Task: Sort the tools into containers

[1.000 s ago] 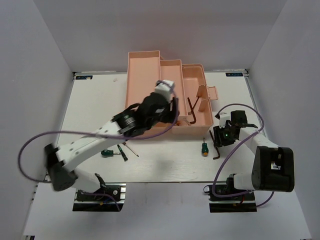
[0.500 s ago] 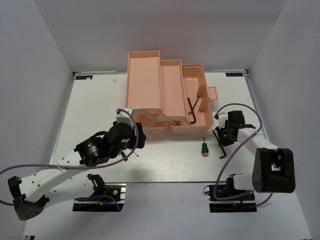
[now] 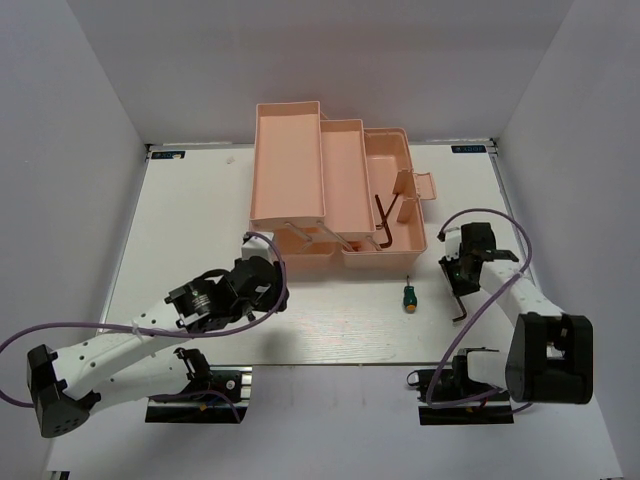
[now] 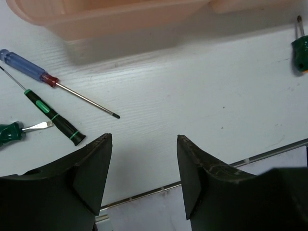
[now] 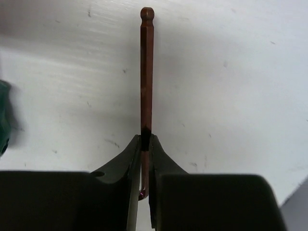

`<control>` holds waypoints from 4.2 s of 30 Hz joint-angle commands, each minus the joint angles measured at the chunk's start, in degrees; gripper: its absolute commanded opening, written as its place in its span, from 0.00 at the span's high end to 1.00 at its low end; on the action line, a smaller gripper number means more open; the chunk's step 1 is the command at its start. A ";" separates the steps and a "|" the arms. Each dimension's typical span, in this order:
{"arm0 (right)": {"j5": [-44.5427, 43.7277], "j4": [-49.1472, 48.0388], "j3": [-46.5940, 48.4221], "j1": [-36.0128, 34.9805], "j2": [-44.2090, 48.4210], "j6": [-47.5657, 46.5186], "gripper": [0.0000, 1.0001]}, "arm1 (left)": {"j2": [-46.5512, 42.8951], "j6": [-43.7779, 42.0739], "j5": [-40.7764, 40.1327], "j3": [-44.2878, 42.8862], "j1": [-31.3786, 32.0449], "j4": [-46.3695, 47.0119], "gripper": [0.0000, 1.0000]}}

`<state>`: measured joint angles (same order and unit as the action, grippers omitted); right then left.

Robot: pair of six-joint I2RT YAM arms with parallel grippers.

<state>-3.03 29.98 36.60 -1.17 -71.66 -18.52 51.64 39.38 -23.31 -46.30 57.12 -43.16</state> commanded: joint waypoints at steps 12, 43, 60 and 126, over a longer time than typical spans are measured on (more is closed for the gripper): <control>18.30 15.28 23.57 0.38 10.42 -0.20 1.00 | -0.31 11.60 -2.88 8.34 0.09 -2.63 0.29; 18.76 14.32 22.16 -12.80 4.22 3.06 0.58 | -15.59 50.97 -19.84 12.99 -1.66 -27.24 0.07; 13.31 0.01 -1.27 -15.97 9.70 12.98 0.10 | -16.22 54.40 -19.84 18.18 -1.66 -26.98 0.07; 26.16 0.38 60.72 -23.53 -28.55 13.17 0.10 | 5.21 55.46 -27.57 10.10 -8.25 -25.40 0.15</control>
<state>23.99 34.92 100.88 -24.84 -108.14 -5.04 54.43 73.93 -40.58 -33.80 50.98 -68.14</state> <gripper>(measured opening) 0.900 0.854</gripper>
